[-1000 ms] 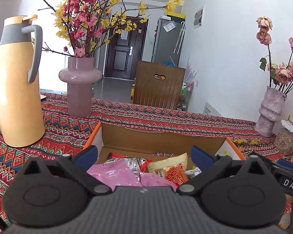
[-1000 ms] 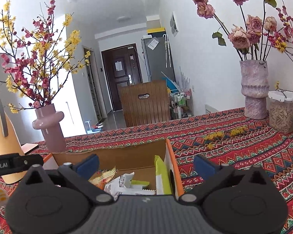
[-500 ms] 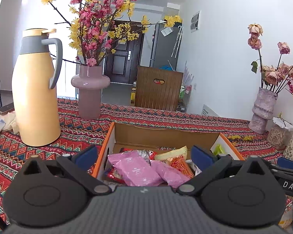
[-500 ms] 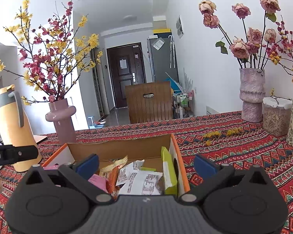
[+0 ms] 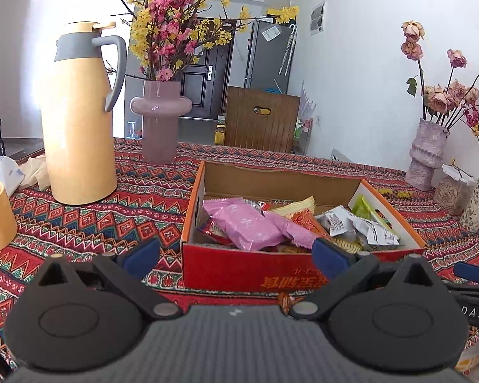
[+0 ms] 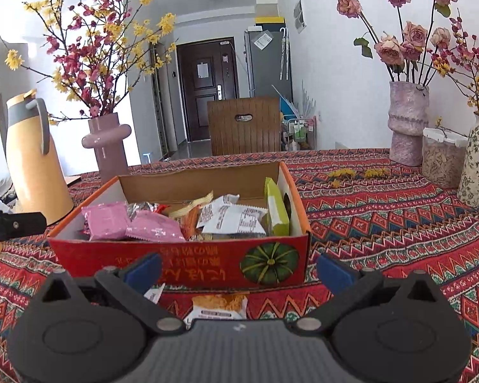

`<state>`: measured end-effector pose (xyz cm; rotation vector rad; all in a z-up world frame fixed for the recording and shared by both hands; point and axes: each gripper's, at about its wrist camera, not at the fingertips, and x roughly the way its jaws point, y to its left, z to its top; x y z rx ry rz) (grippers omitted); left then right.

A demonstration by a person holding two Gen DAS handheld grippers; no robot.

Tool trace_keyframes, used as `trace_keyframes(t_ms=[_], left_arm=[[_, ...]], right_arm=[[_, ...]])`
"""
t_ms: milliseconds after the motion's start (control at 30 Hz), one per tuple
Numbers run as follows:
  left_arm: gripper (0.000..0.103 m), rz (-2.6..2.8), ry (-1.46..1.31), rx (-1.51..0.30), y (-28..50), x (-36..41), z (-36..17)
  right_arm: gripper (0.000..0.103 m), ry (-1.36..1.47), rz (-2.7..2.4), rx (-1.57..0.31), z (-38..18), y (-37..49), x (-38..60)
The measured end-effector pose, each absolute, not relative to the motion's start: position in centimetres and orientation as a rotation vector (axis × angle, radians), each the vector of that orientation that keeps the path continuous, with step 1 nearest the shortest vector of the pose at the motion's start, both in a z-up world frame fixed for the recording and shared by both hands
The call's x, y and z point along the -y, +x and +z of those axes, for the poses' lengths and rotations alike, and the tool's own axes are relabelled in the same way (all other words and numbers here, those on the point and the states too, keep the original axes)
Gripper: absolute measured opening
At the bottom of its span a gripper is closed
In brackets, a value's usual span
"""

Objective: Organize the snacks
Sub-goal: 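Move both open tools back out of the box, then close the right tool on a white-labelled cookie packet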

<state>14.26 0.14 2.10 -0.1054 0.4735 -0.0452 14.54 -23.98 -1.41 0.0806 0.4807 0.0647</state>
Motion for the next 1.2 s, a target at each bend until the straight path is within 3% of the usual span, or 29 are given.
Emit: trace_keyframes(t_ms=[567, 800, 867, 1033, 1200], left_arm=[[0.103, -0.059, -0.08, -0.602, 11.2, -1.3, -2.8], [0.103, -0.069, -0.078, -0.614, 10.8, -1.3, -3.0], [0.103, -0.072, -0.077, -0.615, 10.7, -1.2, -3.0], [0.103, -0.078, -0.074, -0.625, 10.8, -1.0, -3.1], [0.103, -0.082, -0.075, -0.63, 11.0, -0.9, -3.3]], right_arm=[[0.1, 0.098, 0.02, -0.662, -6.2, 12.6, 22.2], [0.086, 0.08, 0.022, -0.654, -6.4, 12.5, 21.2], [0.078, 0.073, 0.019, -0.66, -6.5, 12.6, 21.0], [0.048, 0.05, 0.04, -0.664, -6.6, 12.3, 20.7], [0.044, 0.025, 0.076, -0.657, -6.4, 11.6, 20.5]])
